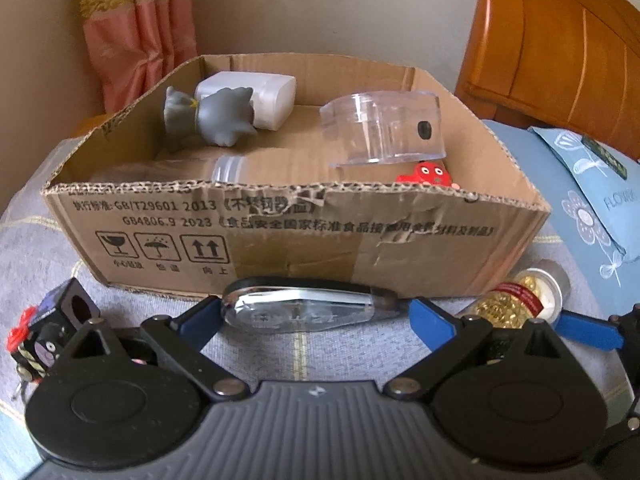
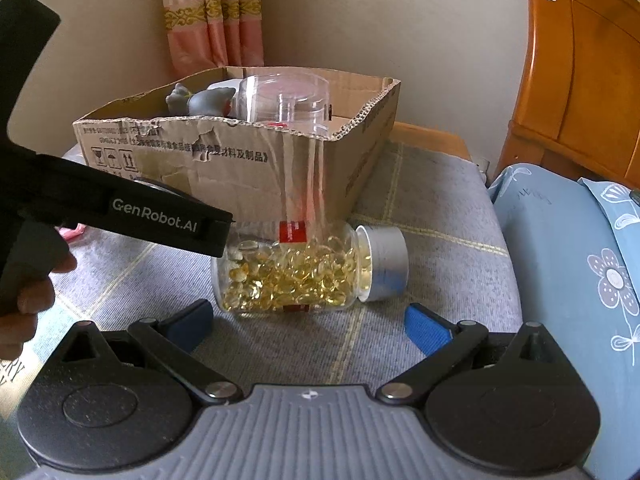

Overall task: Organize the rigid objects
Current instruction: 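Grasp the correction-tape roller with the left tool while the right tool grasps the capsule jar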

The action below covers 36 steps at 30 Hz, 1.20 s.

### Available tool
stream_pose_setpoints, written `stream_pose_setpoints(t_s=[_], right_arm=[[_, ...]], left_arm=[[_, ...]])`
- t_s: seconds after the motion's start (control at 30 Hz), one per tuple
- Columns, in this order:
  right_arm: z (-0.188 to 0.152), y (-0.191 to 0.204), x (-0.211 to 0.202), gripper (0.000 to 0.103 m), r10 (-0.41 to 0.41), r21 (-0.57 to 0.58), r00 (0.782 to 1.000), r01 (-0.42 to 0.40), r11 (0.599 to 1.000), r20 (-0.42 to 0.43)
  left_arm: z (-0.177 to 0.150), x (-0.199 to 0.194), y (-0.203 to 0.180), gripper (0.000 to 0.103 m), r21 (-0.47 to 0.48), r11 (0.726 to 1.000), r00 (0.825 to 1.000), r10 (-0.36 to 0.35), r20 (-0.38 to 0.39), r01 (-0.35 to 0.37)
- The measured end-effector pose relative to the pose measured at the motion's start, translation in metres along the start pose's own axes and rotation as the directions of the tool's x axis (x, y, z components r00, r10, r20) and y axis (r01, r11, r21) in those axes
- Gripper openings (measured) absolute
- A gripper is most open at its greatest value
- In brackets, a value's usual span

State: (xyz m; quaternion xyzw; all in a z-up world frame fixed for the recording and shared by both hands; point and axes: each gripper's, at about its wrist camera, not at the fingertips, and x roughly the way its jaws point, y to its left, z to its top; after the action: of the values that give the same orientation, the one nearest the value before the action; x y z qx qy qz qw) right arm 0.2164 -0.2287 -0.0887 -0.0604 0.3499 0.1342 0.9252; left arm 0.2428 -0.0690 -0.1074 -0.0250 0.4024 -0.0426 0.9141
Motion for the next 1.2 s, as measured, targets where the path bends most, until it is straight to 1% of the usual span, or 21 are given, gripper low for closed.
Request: stream_pose_setpoints(t_s=[0.13, 0.23, 0.4, 0.57, 0.63, 0.67, 0.7, 0.97, 1.1, 1.2], right_arm=[[0.003, 0.000, 0.001, 0.103, -0.006, -0.002, 1.000, 0.006, 1.000, 0.013], [0.005, 0.001, 0.002, 0.103, -0.008, -0.007, 1.000, 0.008, 1.000, 0.020], [0.007, 0.001, 0.003, 0.103, -0.010, -0.006, 1.000, 0.010, 1.000, 0.026], [0.008, 0.001, 0.003, 0.103, -0.023, 0.002, 0.999, 0.023, 1.000, 0.032], [0.008, 0.001, 0.001, 0.102, -0.015, 0.007, 0.999, 0.015, 1.000, 0.035], [0.008, 0.000, 0.000, 0.100, -0.018, 0.010, 0.999, 0.017, 1.000, 0.041], [0.009, 0.000, -0.001, 0.095, -0.019, 0.013, 0.999, 0.019, 1.000, 0.039], [0.010, 0.001, -0.005, 0.095, -0.018, 0.014, 1.000, 0.017, 1.000, 0.024], [0.010, 0.001, -0.012, 0.095, -0.016, 0.011, 1.000, 0.016, 1.000, 0.025], [0.008, 0.002, -0.017, 0.095, 0.000, 0.010, 1.000, 0.000, 1.000, 0.015]], left_arm=[[0.001, 0.001, 0.000, 0.099, -0.025, 1.000, 1.000, 0.016, -0.002, -0.016], [0.001, 0.002, 0.000, 0.099, -0.038, 0.998, 0.999, 0.042, -0.001, -0.042], [-0.002, 0.000, 0.000, 0.098, -0.034, 0.997, 0.998, 0.063, -0.010, -0.064], [-0.003, -0.002, -0.001, 0.093, -0.011, 0.998, 0.998, 0.061, -0.012, -0.061], [-0.002, -0.002, -0.001, 0.089, -0.004, 0.998, 0.998, 0.060, -0.013, -0.060], [-0.002, -0.002, 0.000, 0.089, 0.000, 0.998, 0.998, 0.057, -0.013, -0.057], [-0.002, -0.002, 0.001, 0.089, -0.001, 0.999, 0.998, 0.053, -0.016, -0.053], [-0.001, -0.008, 0.006, 0.089, 0.016, 1.000, 0.999, 0.026, -0.044, -0.025], [-0.002, -0.015, 0.007, 0.089, 0.061, 0.998, 0.998, 0.022, -0.050, -0.019], [-0.003, -0.020, 0.007, 0.089, 0.097, 0.995, 0.998, 0.018, -0.057, -0.013]])
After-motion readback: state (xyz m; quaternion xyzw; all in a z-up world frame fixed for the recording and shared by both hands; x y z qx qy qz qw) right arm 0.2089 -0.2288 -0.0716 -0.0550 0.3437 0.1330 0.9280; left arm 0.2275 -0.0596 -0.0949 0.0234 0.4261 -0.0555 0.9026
